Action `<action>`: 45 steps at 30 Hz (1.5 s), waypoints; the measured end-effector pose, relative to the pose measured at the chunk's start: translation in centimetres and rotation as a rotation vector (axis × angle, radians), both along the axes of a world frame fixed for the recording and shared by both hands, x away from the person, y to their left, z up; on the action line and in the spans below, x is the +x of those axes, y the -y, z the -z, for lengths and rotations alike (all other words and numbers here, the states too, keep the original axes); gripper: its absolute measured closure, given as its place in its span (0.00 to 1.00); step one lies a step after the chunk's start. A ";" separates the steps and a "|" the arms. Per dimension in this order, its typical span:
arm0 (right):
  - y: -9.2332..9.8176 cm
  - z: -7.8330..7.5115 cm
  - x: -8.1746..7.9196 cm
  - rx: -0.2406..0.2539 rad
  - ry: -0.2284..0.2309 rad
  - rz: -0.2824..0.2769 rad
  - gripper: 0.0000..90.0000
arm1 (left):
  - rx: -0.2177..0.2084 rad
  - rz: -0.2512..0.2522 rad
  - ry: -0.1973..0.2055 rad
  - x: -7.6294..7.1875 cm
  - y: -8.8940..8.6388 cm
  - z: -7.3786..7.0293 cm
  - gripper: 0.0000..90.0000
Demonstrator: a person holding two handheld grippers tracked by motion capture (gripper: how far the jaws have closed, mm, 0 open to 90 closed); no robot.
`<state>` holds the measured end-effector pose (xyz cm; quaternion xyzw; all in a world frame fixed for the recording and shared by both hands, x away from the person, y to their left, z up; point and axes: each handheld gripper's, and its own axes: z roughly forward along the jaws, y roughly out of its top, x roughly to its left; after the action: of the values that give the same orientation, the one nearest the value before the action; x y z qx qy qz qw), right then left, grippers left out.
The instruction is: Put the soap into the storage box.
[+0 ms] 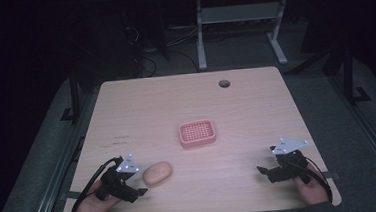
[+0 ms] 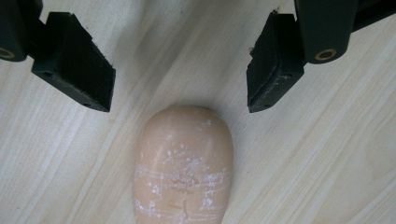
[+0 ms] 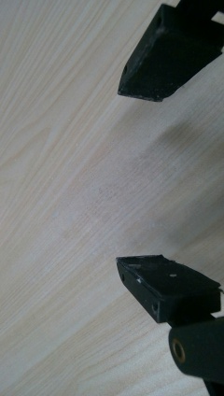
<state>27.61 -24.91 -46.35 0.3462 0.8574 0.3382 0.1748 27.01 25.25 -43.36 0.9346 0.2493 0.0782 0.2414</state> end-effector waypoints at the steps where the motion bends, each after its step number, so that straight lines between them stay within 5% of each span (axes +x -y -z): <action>1: 0.0 0.0 0.0 0.000 0.000 0.000 0.16 | -0.001 -0.001 0.000 0.0 0.1 0.0 0.26; 45: -0.3 0.0 0.2 -0.002 -0.002 -0.014 0.16 | -0.006 0.062 0.020 1.3 1.6 -0.7 0.26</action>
<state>27.78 -24.61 -46.32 0.3404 0.8604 0.3381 0.1718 28.33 23.67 -42.67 0.9403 0.2179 0.0794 0.2491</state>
